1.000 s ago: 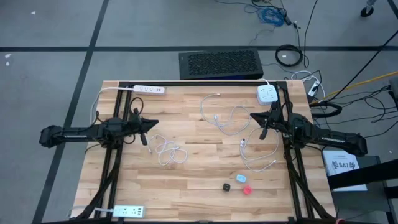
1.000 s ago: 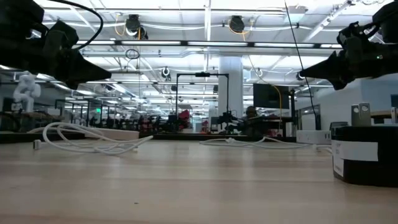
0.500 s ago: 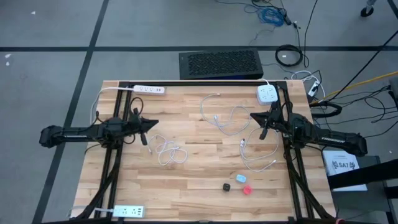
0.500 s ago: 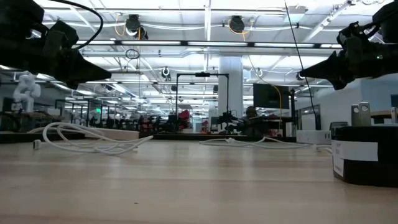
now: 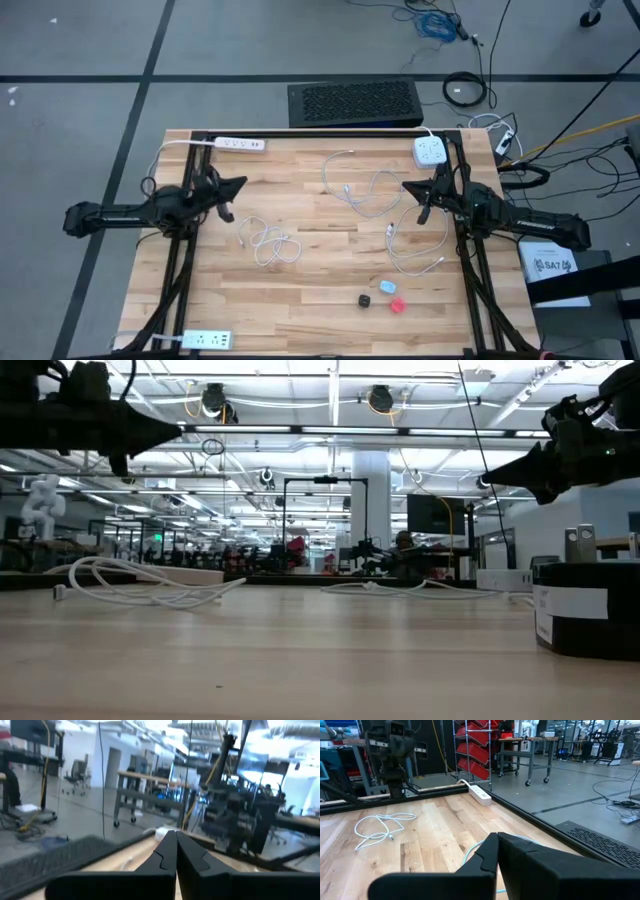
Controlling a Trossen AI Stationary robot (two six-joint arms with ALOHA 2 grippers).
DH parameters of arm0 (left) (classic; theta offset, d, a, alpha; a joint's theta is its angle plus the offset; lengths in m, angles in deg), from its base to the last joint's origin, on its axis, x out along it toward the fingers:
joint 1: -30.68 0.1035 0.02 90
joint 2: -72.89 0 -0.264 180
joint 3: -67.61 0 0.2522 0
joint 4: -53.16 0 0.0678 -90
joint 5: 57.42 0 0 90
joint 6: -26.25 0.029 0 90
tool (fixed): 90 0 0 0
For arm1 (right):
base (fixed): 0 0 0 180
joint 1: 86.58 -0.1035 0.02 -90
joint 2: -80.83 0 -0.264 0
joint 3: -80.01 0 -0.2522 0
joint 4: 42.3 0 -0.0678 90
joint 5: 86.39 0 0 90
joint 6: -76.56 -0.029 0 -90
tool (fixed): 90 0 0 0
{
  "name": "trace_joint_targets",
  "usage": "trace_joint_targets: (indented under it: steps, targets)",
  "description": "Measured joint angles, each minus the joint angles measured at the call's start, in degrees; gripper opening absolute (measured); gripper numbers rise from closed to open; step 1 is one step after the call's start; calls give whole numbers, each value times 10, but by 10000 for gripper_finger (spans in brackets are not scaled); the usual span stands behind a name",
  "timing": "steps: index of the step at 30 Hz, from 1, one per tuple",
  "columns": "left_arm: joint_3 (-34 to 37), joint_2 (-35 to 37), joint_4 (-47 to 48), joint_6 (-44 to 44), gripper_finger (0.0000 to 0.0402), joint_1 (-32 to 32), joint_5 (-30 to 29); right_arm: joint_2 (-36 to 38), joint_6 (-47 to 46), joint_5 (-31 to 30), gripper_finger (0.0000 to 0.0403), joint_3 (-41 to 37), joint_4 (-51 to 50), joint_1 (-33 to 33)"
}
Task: Insert USB
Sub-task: Insert the white charger adapter into the white outlet extension
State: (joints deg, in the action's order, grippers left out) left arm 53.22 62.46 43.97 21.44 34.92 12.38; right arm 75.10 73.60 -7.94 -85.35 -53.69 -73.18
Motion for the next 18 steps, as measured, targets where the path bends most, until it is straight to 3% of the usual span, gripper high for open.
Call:
trace_joint_targets:
  steps: [2,10,13,18]
  targets:
    - [-6,0,-7,7,2,1,21,0,0,0,0,0,0,0]
    - [-56,-70,-3,-95,2,-11,225,0,0,0,0,0,0,0]
    - [-87,-126,-5,-79,2,-30,236,0,0,0,0,0,0,0]
    - [-151,-238,5,26,2,-43,231,0,0,0,0,0,0,0]
